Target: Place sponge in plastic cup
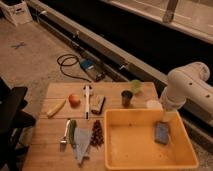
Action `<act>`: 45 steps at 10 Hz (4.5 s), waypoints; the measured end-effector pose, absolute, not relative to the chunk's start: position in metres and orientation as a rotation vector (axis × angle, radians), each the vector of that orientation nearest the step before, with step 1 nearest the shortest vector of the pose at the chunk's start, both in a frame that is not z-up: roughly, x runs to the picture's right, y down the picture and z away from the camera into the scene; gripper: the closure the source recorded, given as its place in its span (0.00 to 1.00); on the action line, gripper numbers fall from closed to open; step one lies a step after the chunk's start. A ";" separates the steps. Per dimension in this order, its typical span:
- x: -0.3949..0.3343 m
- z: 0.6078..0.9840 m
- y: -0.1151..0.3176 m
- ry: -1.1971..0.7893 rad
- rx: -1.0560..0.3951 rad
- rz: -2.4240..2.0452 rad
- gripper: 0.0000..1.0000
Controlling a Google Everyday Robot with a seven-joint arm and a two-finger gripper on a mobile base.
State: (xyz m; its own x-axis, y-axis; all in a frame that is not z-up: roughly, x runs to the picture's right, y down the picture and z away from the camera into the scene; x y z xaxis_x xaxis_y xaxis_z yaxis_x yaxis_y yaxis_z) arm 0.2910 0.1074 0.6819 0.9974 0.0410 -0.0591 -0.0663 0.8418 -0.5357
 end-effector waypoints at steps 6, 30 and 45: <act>0.291 0.682 0.107 0.046 -0.567 0.057 0.35; 0.278 0.668 0.151 0.008 -0.634 -0.051 0.35; 0.325 0.724 0.206 0.036 -0.754 0.134 0.35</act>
State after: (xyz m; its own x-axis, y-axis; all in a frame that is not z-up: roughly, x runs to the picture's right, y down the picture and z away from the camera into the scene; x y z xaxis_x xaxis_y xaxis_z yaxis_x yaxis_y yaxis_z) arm 0.3248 0.2063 0.7240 0.9908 0.1088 -0.0805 -0.1344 0.7206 -0.6802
